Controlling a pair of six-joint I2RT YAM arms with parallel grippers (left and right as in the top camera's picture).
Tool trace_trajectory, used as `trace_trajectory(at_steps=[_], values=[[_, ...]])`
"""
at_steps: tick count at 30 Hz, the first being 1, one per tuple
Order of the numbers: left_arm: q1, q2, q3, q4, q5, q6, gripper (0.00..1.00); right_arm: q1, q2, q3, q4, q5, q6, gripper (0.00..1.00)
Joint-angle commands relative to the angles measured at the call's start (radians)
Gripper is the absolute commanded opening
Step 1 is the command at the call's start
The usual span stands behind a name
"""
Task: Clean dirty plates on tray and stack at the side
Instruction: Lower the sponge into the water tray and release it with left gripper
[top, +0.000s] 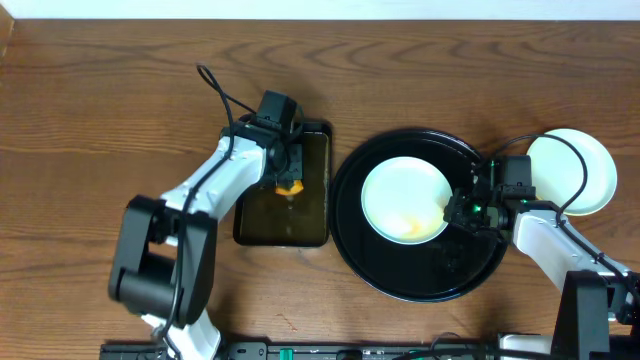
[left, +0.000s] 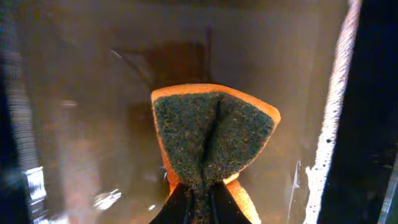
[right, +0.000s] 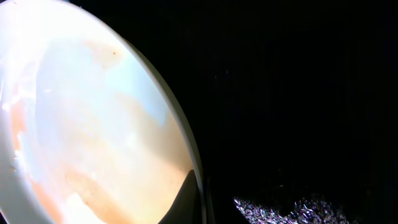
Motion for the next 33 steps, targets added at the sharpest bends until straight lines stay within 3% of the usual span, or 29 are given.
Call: trace_trajectory(at_steps=[1, 4, 9, 11, 13, 14, 16, 18, 20, 23, 28, 30, 32, 33], values=[[0.048, 0.054, -0.006, 0.034, 0.245, 0.050, 0.07, 0.009, 0.012, -0.006, 0.002, 0.030, -0.002, 0.01], [0.087, 0.084, -0.006, 0.037, 0.257, 0.050, 0.08, 0.009, 0.012, -0.006, 0.002, 0.030, -0.002, 0.01], [0.154, 0.090, -0.006, -0.002, 0.040, -0.024, 0.07, 0.009, 0.012, -0.006, -0.002, 0.030, -0.002, 0.01], [0.172, 0.083, -0.006, -0.008, 0.024, -0.047, 0.07, 0.009, 0.012, -0.006, -0.002, 0.030, -0.002, 0.01], [0.167, 0.072, -0.005, 0.001, 0.102, -0.021, 0.07, 0.009, 0.012, -0.006, -0.002, 0.030, -0.002, 0.01], [0.153, 0.066, -0.005, 0.012, 0.246, 0.059, 0.07, 0.009, 0.012, -0.006, -0.003, 0.030, -0.002, 0.01], [0.123, 0.066, -0.005, 0.018, 0.383, 0.152, 0.07, 0.009, 0.012, -0.006, -0.003, 0.030, -0.002, 0.01], [0.092, 0.067, -0.005, 0.010, 0.390, 0.197, 0.07, 0.009, 0.012, -0.006, -0.003, 0.030, -0.002, 0.01], [0.060, 0.067, -0.005, 0.007, 0.315, 0.224, 0.08, 0.009, 0.012, -0.006, -0.006, 0.030, -0.002, 0.01], [0.032, 0.066, -0.005, 0.003, 0.014, 0.102, 0.07, 0.009, 0.012, -0.006, -0.010, 0.030, -0.002, 0.01], [0.045, 0.057, 0.011, 0.003, -0.042, 0.029, 0.07, 0.009, 0.012, -0.006, -0.002, 0.031, -0.002, 0.01], [0.042, 0.034, 0.020, 0.002, -0.041, 0.029, 0.17, 0.009, 0.012, -0.006, 0.016, 0.024, -0.013, 0.01], [0.042, -0.001, 0.021, -0.011, -0.040, 0.029, 0.55, 0.009, 0.012, -0.006, 0.041, -0.017, -0.049, 0.01], [0.042, -0.014, 0.021, -0.018, -0.040, 0.029, 0.63, 0.009, 0.012, -0.006, 0.053, -0.041, -0.066, 0.01]])
